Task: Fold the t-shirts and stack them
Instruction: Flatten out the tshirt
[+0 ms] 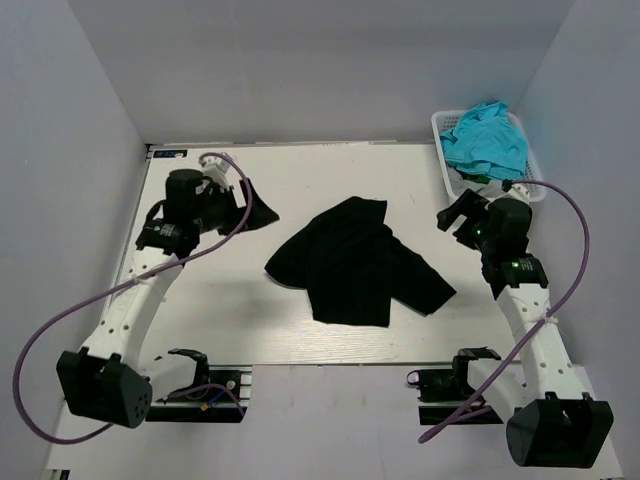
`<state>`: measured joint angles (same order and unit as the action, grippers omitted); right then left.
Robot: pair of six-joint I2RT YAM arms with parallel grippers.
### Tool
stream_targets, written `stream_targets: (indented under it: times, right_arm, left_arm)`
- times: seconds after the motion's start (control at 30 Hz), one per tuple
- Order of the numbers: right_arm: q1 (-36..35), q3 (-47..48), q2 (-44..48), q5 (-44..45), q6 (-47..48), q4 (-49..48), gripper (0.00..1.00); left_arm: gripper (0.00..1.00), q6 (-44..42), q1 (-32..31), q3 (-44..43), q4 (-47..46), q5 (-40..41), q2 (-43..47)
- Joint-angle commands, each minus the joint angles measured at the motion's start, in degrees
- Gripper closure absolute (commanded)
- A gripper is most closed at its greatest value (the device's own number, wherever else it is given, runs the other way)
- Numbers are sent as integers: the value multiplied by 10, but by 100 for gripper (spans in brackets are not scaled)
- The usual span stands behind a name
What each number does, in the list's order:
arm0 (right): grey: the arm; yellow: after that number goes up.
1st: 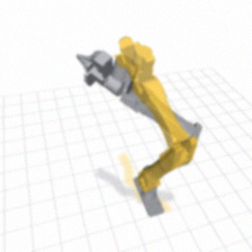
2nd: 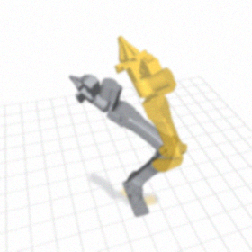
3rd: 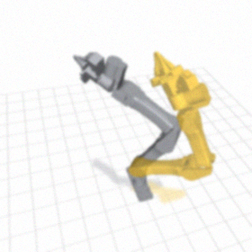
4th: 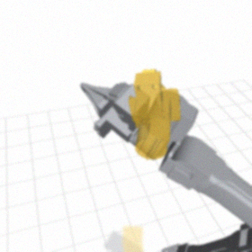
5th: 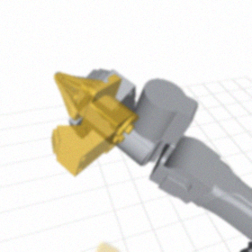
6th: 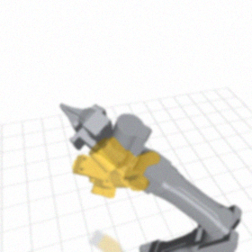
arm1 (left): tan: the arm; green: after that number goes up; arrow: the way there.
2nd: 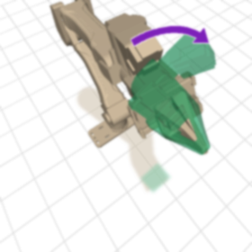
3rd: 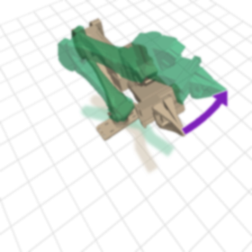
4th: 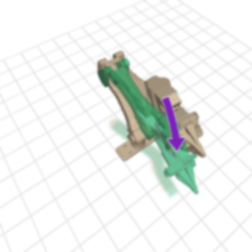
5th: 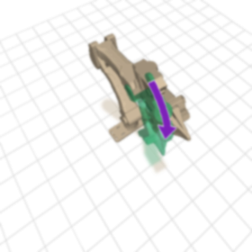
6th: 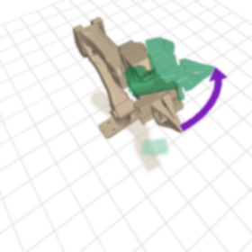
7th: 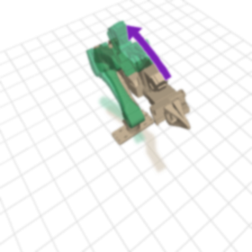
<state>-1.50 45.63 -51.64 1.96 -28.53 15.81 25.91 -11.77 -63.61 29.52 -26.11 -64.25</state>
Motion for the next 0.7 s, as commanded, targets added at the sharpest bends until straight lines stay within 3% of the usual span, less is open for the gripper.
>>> stream_targets:
  times: [0.0,0.23,0.43,0.53,0.67]
  right_arm:
    - [3,20,-19,-13,-2,40,10]
    - [3,17,-85,25,-2,112,10]
    - [2,-2,-83,55,-9,156,10]
    - [3,-22,-64,38,-24,168,10]
    - [2,-55,-42,3,-23,166,10]
  left_arm:
    - [0,-1,-10,42,44,-44,-11]
    - [0,10,-93,90,6,-100,-75]
    - [0,41,-207,106,16,8,-141]
    - [10,47,-232,94,38,93,-157]
    - [16,53,-251,58,38,124,-200]
